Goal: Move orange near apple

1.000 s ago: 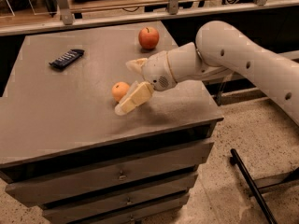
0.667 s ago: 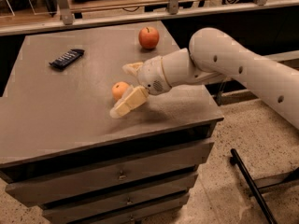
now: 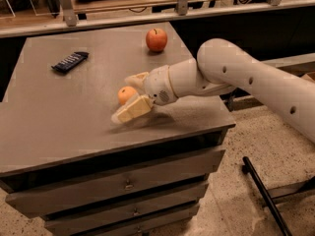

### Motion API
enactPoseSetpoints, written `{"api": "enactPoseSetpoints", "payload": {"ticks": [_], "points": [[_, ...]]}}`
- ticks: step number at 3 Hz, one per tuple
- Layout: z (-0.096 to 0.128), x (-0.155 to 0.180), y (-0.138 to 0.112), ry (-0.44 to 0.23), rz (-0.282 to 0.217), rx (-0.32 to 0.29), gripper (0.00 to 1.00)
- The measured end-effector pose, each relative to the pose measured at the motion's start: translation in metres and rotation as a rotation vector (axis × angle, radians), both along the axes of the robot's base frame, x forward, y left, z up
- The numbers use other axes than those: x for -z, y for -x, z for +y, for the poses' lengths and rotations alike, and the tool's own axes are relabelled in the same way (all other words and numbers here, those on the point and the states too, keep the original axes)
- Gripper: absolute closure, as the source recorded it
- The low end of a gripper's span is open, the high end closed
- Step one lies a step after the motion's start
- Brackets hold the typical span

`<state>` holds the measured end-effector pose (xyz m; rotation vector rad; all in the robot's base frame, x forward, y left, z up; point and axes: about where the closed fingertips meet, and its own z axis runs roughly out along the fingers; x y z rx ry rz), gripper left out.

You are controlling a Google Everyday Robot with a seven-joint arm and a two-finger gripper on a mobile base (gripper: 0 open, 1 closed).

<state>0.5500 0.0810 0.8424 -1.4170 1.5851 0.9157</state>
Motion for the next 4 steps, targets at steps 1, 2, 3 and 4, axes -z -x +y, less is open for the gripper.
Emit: {"api": "enactPoseSetpoints", "payload": {"ticks": [1,2,3,4], "points": [[0.002,0.000,0.001,0.000,0.000,-0.004,0.43],[0.004,0.000,0.002,0.000,0.000,-0.009,0.66],[0.006,0.000,0.000,-0.025,0.038,-0.011,0.89],[-0.005,-0.033,-0.006,-0.066,0.014,0.004,1.00]]}}
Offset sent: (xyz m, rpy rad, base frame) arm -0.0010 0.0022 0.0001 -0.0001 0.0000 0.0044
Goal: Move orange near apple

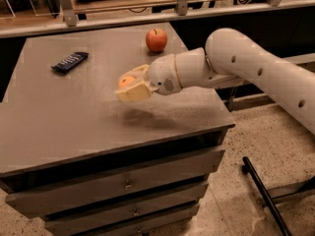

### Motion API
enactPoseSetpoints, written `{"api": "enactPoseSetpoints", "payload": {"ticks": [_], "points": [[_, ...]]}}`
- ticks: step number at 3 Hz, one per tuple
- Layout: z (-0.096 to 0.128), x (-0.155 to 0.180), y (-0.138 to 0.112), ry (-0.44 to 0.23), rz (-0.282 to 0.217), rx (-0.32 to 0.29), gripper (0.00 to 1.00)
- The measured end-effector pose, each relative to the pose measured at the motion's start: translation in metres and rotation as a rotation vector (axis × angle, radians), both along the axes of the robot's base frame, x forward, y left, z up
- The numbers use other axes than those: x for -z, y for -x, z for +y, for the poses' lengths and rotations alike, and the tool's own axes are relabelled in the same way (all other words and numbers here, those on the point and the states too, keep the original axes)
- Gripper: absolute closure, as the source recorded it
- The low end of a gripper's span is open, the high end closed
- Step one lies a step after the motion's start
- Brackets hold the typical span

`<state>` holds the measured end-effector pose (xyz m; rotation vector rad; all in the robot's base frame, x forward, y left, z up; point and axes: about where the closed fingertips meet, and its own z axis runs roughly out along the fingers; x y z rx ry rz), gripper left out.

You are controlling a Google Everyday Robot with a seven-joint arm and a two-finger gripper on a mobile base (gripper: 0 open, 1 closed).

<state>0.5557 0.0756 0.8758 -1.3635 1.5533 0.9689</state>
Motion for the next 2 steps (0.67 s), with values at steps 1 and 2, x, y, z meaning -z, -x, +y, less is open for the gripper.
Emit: {"api": "enactPoseSetpoints", "payload": {"ticks": [1,2], "points": [[-0.0224,-0.0460,-0.0066,-0.048,-0.083,0.053,1.00],[-0.0284,-0.0524,-0.0081,-0.054,-0.097,0.065,1.00]]}}
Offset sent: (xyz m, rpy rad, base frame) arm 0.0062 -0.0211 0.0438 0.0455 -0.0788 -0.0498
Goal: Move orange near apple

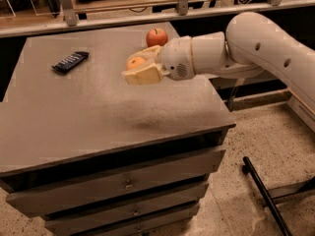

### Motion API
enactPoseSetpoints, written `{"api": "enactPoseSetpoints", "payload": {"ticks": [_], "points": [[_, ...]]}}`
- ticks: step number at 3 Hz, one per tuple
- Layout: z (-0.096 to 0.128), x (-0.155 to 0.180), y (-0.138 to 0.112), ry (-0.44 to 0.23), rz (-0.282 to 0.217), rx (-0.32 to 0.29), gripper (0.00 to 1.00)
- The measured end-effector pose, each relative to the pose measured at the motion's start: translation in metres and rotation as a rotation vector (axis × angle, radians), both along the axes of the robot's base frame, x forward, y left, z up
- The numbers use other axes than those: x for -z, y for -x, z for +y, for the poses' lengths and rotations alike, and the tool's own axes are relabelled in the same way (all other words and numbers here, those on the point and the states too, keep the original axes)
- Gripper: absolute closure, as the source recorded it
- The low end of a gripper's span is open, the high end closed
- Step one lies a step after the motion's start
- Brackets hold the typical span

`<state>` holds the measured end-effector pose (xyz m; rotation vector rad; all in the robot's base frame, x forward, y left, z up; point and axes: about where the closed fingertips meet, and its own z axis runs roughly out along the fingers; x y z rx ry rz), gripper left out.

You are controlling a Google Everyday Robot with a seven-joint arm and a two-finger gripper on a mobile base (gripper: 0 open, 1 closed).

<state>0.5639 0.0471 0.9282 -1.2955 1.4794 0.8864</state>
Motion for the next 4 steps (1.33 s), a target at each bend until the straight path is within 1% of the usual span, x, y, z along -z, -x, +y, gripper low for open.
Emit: {"api": "enactPoseSetpoints", "payload": {"ticks": [1,2,3,4], "points": [[0.003,0.001,0.001,0.009,0.004,0.006,1.00],[-0.017,-0.002,-0.018,0.073,-0.030,0.104,1.00],[-0.053,-0.033,-0.031,0.135,-0.067,0.219,1.00],[-0.081,-0.057,-0.040,0.176,-0.089,0.300,1.00]]}}
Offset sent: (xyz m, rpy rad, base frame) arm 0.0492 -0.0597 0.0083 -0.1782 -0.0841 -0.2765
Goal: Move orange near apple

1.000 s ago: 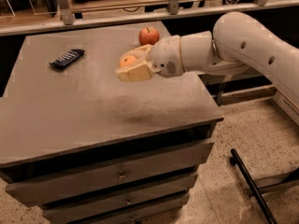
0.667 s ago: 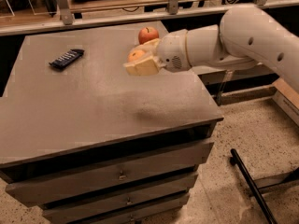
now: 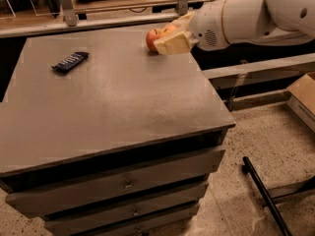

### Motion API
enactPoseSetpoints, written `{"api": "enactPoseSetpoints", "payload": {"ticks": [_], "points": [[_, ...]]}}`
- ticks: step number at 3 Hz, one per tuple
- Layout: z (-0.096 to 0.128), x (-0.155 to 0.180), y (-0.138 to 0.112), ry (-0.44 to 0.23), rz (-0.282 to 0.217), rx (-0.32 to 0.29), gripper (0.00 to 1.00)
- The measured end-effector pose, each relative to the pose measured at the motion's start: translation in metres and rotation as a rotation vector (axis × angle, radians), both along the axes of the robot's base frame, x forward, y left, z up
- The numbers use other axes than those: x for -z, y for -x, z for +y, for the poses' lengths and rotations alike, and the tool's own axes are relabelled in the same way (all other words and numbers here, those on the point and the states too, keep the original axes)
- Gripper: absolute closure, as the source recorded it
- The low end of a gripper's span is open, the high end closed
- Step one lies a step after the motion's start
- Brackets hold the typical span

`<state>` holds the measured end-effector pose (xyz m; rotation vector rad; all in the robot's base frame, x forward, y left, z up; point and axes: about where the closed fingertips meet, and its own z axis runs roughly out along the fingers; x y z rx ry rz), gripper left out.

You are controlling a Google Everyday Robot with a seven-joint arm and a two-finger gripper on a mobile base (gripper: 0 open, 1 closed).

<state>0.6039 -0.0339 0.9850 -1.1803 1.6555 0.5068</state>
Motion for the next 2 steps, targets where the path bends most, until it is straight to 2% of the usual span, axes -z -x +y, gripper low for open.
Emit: {"api": "enactPoseSetpoints", "payload": {"ticks": [1,2], "points": [[0.000,0.000,0.000,0.000,0.000,0.000,1.00],[0.012,0.020,-0.022,-0.017,0.009,-0.002,1.00]]}}
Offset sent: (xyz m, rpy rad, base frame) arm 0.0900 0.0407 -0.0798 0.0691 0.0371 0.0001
